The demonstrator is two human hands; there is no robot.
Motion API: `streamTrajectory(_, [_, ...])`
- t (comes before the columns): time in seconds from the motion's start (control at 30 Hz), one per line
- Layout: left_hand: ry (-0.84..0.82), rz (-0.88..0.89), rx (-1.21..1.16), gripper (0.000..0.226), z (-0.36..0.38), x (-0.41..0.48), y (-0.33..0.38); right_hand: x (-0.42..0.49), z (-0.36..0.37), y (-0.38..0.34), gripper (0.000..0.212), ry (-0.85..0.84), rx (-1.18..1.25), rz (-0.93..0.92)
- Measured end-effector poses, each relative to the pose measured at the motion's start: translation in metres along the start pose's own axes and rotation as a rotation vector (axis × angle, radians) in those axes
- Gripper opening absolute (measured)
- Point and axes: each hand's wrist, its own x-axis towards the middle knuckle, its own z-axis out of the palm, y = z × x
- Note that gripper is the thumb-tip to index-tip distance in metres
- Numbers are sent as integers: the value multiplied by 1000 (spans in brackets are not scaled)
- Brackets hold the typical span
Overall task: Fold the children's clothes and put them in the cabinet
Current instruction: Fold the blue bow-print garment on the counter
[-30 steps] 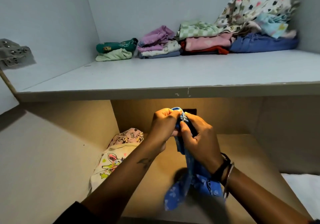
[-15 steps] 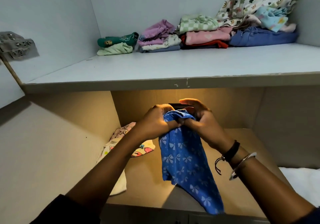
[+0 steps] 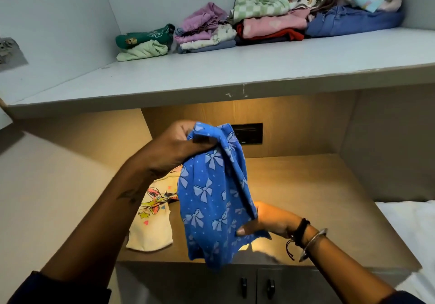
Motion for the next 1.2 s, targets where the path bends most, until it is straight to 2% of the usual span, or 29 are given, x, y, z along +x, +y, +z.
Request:
streamTrajectory(0.07, [-4, 21, 29, 5, 0, -3, 10, 5, 11, 9, 50, -61, -52, -4])
streamTrajectory(0.2, [26, 0, 155, 24, -1, -5, 19, 8, 26, 24, 46, -101, -41, -15])
streamTrajectory(0.33, [-28, -119, 248, 21, -12, -7, 22, 0, 26, 27, 43, -52, -36, 21])
streamTrajectory(0.43, [9, -227, 240, 19, -21, -12, 13, -17, 7, 25, 31, 1, -95, 83])
streamTrajectory(0.53, [90, -283, 85, 24, -23, -22, -9, -48, -29, 18, 20, 32, -116, 134])
streamTrajectory(0.63, [158, -339, -283, 33, -20, -33, -46, -84, -74, 13, 28, 95, -121, 138])
streamTrajectory(0.7, [245, -419, -480, 37, -12, -38, -81, -101, -106, 14, 35, 136, -123, 162])
streamTrajectory(0.8, [375, -626, -581, 45, 11, -41, -138, -110, -144, 15, 33, 225, -130, 206])
streamTrajectory(0.9, [469, -777, -607, 33, 39, -41, -187, -92, -162, 21, 24, 323, -418, 316])
streamTrajectory(0.97, [546, -850, -517, 29, 54, -40, -216, -73, -166, 36, 34, 436, -646, 442])
streamTrajectory(1.03, [625, -910, -401, 32, 66, -40, -240, -59, -154, 52, 55, 568, -827, 535])
streamTrajectory(1.1, [708, -950, -330, 34, 74, -40, -253, -49, -131, 65, 60, 648, -953, 504])
streamTrajectory(1.2, [761, -955, -258, 32, 75, -38, -254, -33, -80, 87, 68, 587, -1049, 301])
